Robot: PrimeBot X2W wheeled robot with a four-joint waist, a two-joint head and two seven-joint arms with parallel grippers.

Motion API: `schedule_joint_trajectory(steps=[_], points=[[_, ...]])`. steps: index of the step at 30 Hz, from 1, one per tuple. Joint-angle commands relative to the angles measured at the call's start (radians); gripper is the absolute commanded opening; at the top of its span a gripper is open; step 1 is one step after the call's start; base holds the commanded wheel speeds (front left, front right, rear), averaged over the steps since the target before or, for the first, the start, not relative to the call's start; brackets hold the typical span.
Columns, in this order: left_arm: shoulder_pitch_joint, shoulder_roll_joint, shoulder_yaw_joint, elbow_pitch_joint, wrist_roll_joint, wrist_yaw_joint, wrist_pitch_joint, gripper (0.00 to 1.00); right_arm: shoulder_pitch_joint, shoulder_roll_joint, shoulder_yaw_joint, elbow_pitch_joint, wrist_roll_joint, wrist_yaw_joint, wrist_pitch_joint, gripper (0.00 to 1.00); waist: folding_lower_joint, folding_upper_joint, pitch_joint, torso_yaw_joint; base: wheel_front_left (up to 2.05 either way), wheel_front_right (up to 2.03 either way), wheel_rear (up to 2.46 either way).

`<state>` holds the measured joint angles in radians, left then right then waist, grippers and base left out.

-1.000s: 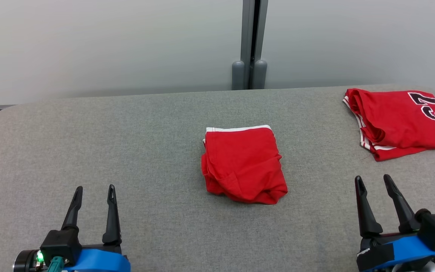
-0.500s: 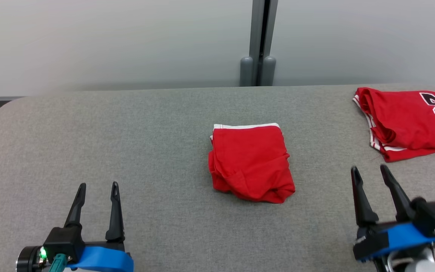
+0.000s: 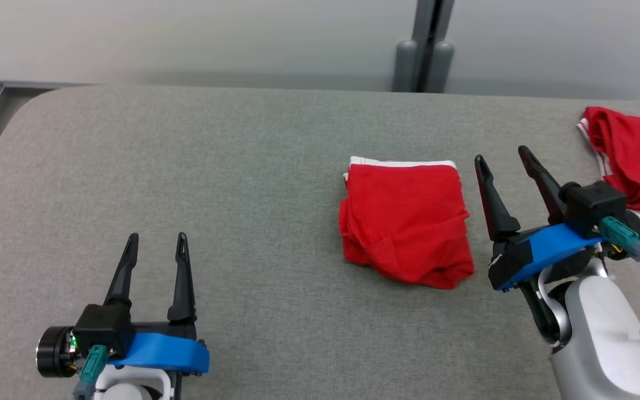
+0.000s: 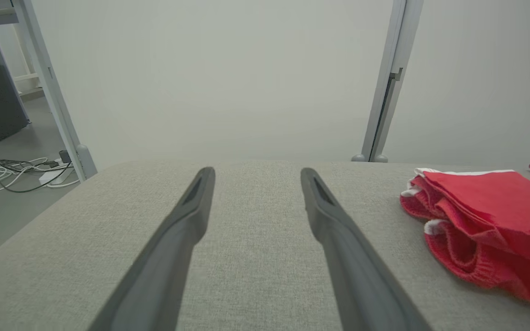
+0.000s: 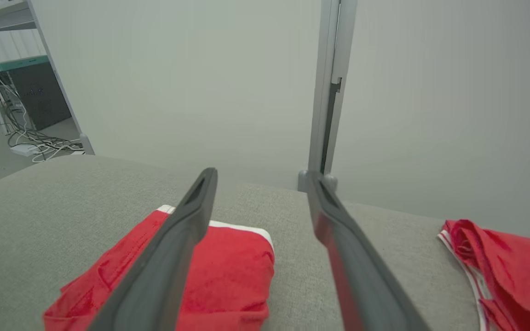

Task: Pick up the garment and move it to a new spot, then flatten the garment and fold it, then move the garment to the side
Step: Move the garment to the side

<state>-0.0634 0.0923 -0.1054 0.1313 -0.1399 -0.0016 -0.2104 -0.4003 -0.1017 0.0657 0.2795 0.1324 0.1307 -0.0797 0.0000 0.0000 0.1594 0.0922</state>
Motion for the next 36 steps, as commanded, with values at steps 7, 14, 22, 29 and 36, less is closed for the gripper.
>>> schedule_joint_trajectory(steps=[7,14,22,29,36], points=[[-0.048,-0.007,-0.015,0.029,-0.008,0.002,-0.024,1.0,-0.07,-0.023,-0.001,0.184,-0.012,0.0,0.014,1.0,0.0,0.0,0.064,0.062,0.0,0.0,0.0],[-0.075,-0.014,-0.027,0.055,-0.015,0.005,-0.039,1.0,-0.074,-0.019,-0.01,0.347,-0.022,0.0,0.002,1.0,0.0,0.0,0.095,0.089,0.0,0.0,0.0],[-0.079,-0.013,-0.033,0.072,-0.02,0.011,-0.047,1.0,-0.036,0.016,0.043,0.472,0.028,0.0,-0.02,1.0,0.0,0.0,0.091,0.085,0.0,0.0,0.0],[-0.088,-0.012,-0.043,0.078,-0.026,0.007,-0.048,1.0,-0.083,0.01,0.066,0.505,0.064,0.0,-0.056,0.0,0.0,0.0,0.087,0.06,0.0,0.0,0.0],[-0.102,-0.013,-0.04,0.075,-0.037,0.007,-0.053,1.0,-0.135,-0.046,0.09,0.482,0.083,0.0,-0.101,0.0,0.0,0.0,0.107,-0.001,0.0,0.0,0.0]])
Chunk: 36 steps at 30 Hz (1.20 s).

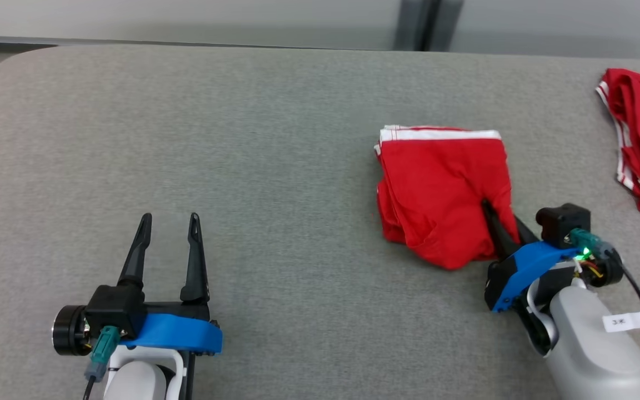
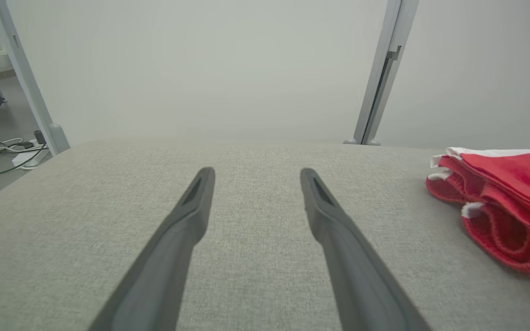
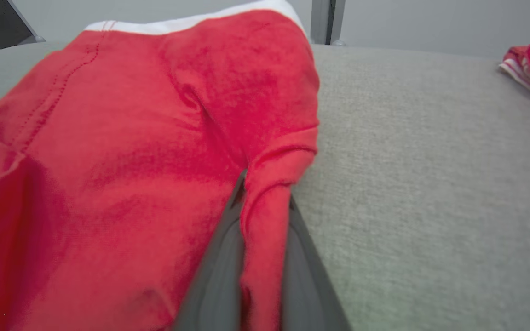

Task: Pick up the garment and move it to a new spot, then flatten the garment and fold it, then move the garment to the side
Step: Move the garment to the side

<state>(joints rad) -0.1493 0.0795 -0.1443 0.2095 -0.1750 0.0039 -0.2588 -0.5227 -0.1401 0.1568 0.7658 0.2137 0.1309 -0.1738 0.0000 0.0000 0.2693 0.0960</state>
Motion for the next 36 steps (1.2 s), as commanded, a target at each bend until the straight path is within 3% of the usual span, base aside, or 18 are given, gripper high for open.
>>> schedule_joint_trajectory(steps=[1,12,22,36], points=[[-0.019,0.0,0.001,-0.006,-0.004,0.003,-0.005,1.0,-0.014,-0.018,0.007,-0.014,0.006,0.0,-0.008,0.0,0.0,0.0,0.002,-0.018,0.0,0.0,0.0],[-0.075,0.014,-0.005,-0.035,0.009,-0.002,-0.006,1.0,0.037,-0.176,0.016,-0.2,0.051,0.0,-0.008,0.0,0.0,0.0,0.08,-0.139,0.0,0.0,0.0],[-0.142,0.015,-0.017,-0.045,0.018,-0.013,-0.007,1.0,-0.09,-0.251,0.022,-0.299,0.065,0.0,0.067,0.0,0.0,0.0,0.15,-0.144,0.0,0.0,0.0],[-0.178,0.024,-0.015,-0.095,0.028,-0.003,-0.007,1.0,-0.239,-0.545,-0.039,-0.335,0.171,0.0,0.236,0.0,0.0,0.0,0.268,-0.132,0.0,0.0,0.0]])
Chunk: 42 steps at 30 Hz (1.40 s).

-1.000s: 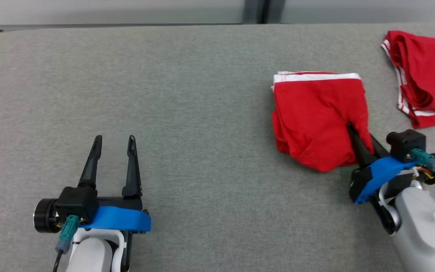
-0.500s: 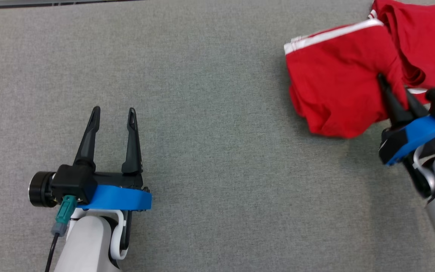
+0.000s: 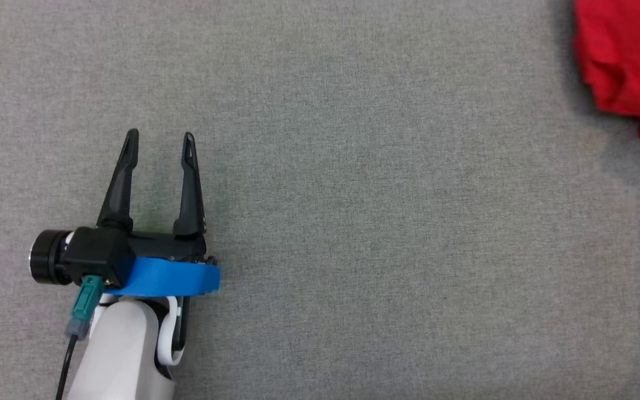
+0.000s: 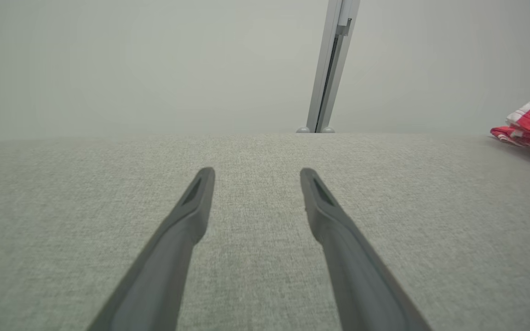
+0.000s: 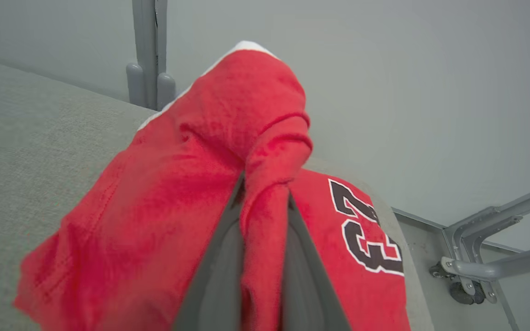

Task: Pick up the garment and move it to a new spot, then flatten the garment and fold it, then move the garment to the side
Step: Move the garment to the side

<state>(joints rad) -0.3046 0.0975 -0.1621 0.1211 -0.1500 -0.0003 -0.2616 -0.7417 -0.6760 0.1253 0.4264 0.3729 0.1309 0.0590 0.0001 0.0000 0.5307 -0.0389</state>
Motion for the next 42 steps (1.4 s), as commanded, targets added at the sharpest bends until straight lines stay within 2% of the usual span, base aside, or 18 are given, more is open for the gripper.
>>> schedule_joint_trajectory(steps=[1,6,11,21,22,23,29,35,42], points=[[-0.026,0.007,0.002,-0.009,0.004,0.0,-0.004,1.0,-0.023,-0.032,-0.016,0.012,0.015,0.0,0.012,0.0,-0.0001,0.0,0.013,0.003,0.0,0.0,0.0],[-0.052,0.011,-0.008,-0.024,0.01,-0.007,-0.004,1.0,-0.055,-0.117,-0.049,0.07,0.027,0.0,0.041,0.0,-0.0001,0.0,0.044,0.008,0.0,0.0,0.0],[-0.069,0.014,-0.023,-0.037,0.009,-0.008,-0.003,1.0,-0.089,-0.167,-0.05,0.164,0.012,0.0,0.062,0.0,-0.0001,0.0,0.062,0.024,0.0,0.0,0.0],[-0.07,0.016,-0.029,-0.052,0.005,0.001,-0.003,1.0,-0.184,-0.193,-0.031,0.303,-0.056,0.0,0.06,0.0,-0.0001,0.0,0.079,0.046,0.0,0.0,0.0],[-0.068,0.017,-0.029,-0.055,0.004,0.002,-0.003,1.0,-0.206,-0.188,-0.037,0.325,-0.073,0.0,0.044,0.3,-0.0001,0.0,0.082,0.048,0.0,0.0,0.0],[-0.067,0.018,-0.029,-0.055,0.004,0.004,-0.003,1.0,-0.213,-0.181,-0.039,0.338,-0.08,0.0,0.042,1.0,-0.0001,0.0,0.082,0.049,0.0,0.0,0.0],[-0.065,0.019,-0.025,-0.049,-0.002,0.011,-0.004,1.0,-0.261,-0.15,-0.053,0.378,-0.144,0.0,0.003,1.0,-0.0001,0.0,0.074,0.05,0.0,0.0,0.0],[-0.039,0.017,-0.02,-0.034,-0.015,0.016,-0.004,1.0,-0.27,-0.106,-0.068,0.384,-0.196,0.0,-0.069,1.0,-0.0001,0.0,0.014,0.052,0.0,0.0,0.0],[0.033,0.021,0.008,-0.024,-0.033,0.026,-0.004,1.0,-0.202,-0.002,-0.069,0.337,-0.194,0.0,-0.173,1.0,-0.0001,0.0,-0.099,0.049,0.0,0.0,0.0]])
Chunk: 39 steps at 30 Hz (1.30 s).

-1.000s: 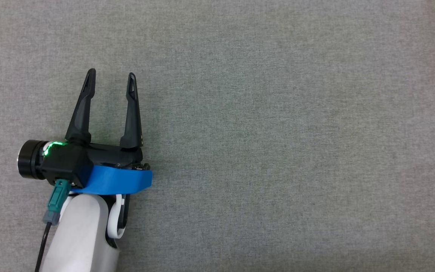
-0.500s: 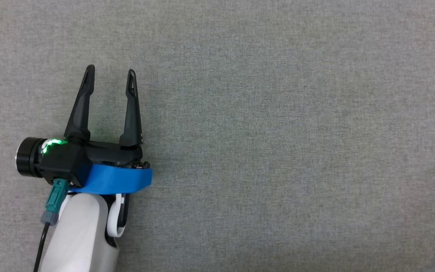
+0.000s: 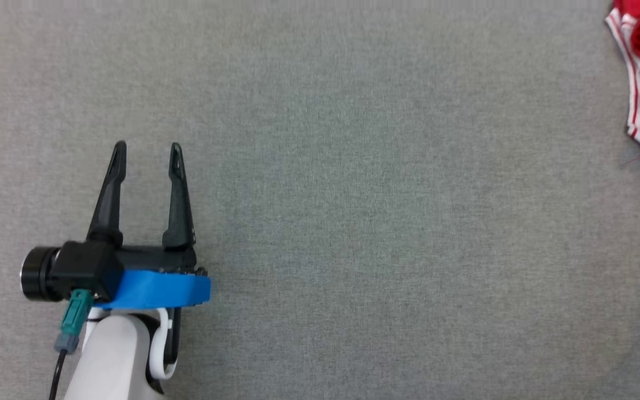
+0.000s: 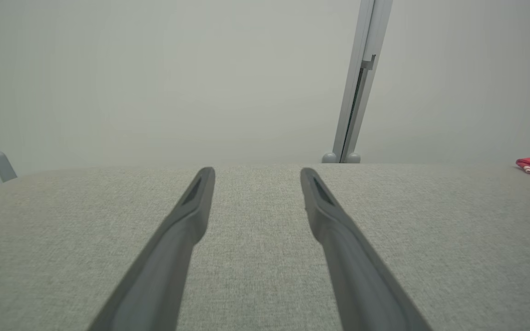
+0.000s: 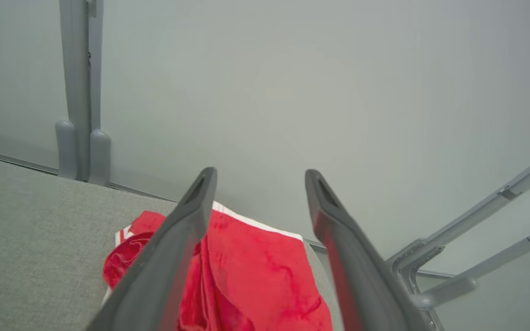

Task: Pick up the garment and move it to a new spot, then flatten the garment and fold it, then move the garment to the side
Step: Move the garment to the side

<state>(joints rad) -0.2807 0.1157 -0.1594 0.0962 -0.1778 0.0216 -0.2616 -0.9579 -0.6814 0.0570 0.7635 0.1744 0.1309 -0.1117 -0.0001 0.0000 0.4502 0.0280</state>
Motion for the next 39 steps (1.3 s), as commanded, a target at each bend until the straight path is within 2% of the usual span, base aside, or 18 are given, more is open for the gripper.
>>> schedule_joint_trajectory(steps=[1,7,19,39], points=[[0.02,0.005,0.009,0.002,-0.007,0.006,-0.004,1.0,0.025,0.02,0.002,-0.012,0.007,0.0,-0.015,1.0,0.0001,0.0,-0.034,-0.018,0.0,0.0,0.0],[0.089,0.011,0.025,0.008,-0.015,0.011,-0.004,1.0,0.124,0.122,0.029,-0.087,0.026,0.0,-0.068,1.0,0.0001,0.0,-0.134,-0.023,0.0,0.0,0.0],[0.201,0.016,0.038,0.025,-0.032,0.023,-0.004,1.0,0.368,0.303,0.049,-0.242,0.073,0.0,-0.09,1.0,0.0001,0.0,-0.285,-0.049,0.0,0.0,0.0],[0.25,0.031,0.02,0.06,-0.05,0.021,0.011,1.0,0.852,0.571,-0.114,-0.566,0.003,0.0,-0.02,1.0,0.0001,0.0,-0.379,-0.063,0.0,0.0,0.0]])
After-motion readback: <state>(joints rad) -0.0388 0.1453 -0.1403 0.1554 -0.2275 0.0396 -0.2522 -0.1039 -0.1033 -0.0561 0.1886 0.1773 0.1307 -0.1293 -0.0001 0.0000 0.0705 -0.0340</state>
